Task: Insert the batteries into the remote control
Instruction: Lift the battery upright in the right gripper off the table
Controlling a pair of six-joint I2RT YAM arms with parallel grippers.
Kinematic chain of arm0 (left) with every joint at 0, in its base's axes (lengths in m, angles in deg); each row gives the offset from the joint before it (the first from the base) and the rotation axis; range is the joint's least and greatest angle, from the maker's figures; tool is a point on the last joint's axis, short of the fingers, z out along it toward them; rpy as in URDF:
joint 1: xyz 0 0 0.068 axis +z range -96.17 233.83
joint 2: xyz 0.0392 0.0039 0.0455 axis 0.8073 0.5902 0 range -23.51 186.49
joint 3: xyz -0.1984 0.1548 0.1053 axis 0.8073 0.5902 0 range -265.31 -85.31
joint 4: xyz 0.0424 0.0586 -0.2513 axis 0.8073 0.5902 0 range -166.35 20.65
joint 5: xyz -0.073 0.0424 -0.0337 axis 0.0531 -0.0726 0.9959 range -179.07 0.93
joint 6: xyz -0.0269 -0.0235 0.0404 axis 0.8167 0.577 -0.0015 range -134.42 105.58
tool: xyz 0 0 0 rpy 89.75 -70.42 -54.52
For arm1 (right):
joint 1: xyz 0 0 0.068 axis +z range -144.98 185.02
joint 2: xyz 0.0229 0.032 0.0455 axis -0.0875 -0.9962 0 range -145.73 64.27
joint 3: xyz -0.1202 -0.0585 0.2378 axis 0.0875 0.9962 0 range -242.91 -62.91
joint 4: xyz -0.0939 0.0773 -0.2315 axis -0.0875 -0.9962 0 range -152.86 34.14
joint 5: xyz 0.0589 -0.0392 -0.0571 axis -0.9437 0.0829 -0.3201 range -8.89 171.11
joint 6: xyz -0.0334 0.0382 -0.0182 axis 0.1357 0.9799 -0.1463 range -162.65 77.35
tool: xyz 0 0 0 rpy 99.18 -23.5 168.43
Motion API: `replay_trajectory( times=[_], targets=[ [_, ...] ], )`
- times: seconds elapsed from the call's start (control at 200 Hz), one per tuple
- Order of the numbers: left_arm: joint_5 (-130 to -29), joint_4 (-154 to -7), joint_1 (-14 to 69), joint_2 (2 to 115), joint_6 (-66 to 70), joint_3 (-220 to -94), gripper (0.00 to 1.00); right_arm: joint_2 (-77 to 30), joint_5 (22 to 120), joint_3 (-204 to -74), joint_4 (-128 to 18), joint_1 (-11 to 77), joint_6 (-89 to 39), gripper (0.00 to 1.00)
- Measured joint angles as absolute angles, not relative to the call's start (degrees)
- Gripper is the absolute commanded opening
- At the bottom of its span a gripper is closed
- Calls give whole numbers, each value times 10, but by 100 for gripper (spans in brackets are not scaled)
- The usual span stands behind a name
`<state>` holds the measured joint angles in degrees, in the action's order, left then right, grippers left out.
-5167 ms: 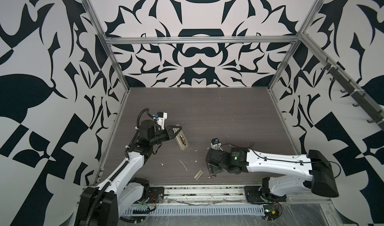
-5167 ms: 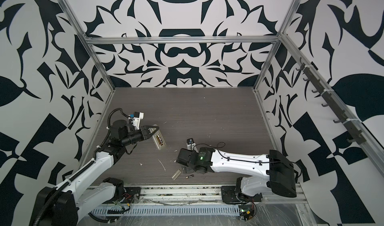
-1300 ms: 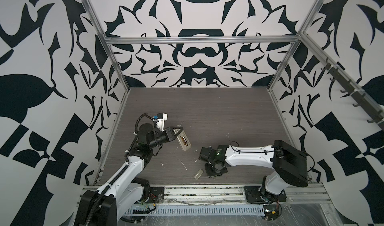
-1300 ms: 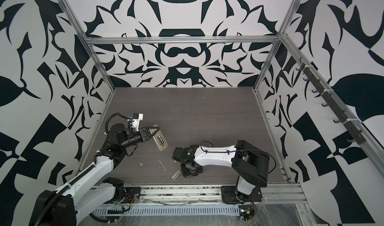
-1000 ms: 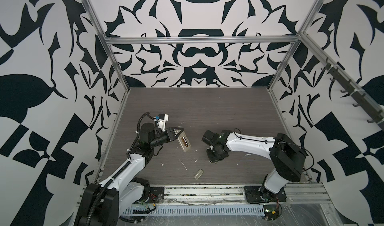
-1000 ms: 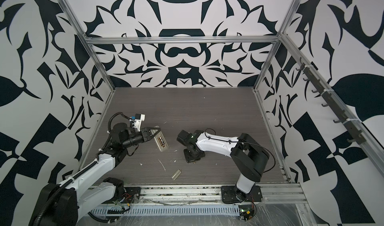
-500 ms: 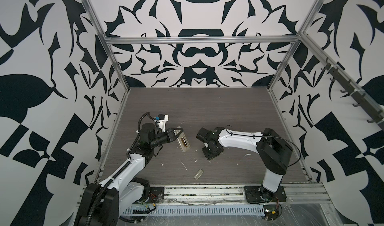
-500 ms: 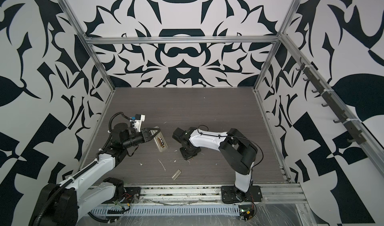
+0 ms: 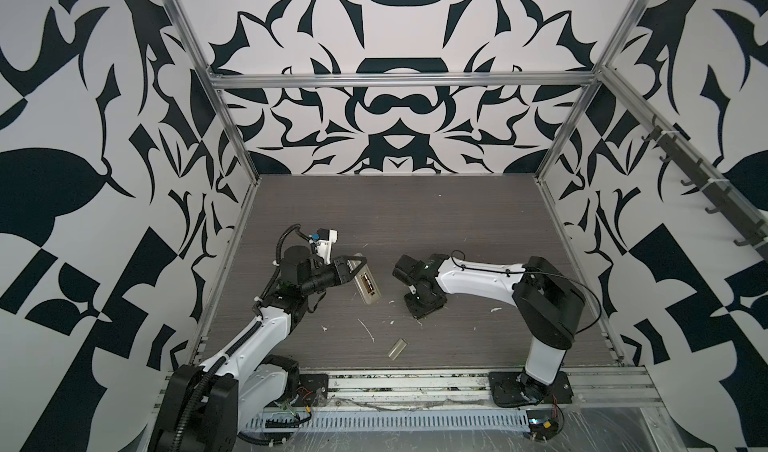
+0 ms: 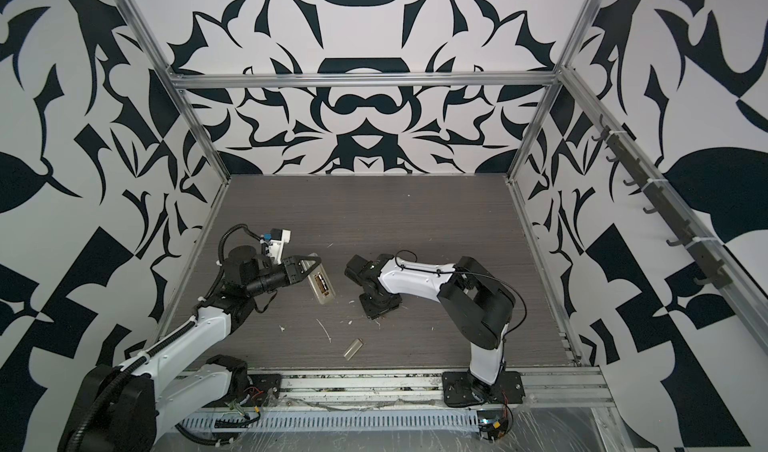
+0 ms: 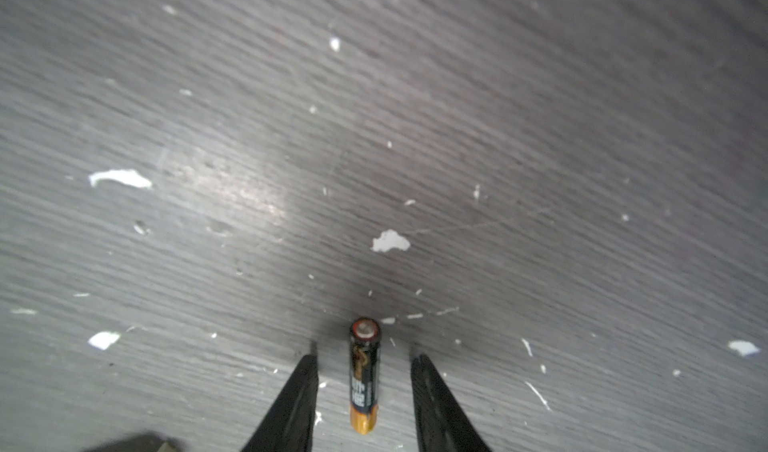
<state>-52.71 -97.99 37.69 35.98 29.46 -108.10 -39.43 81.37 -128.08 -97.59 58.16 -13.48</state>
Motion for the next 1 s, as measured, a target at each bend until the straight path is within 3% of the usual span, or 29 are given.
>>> replay_trajectory(
  times=[1.0],
  targets=[
    [-526,-984,377,405,292,-1081,0,-363,817,-1253,-994,602,-112,29]
  ],
)
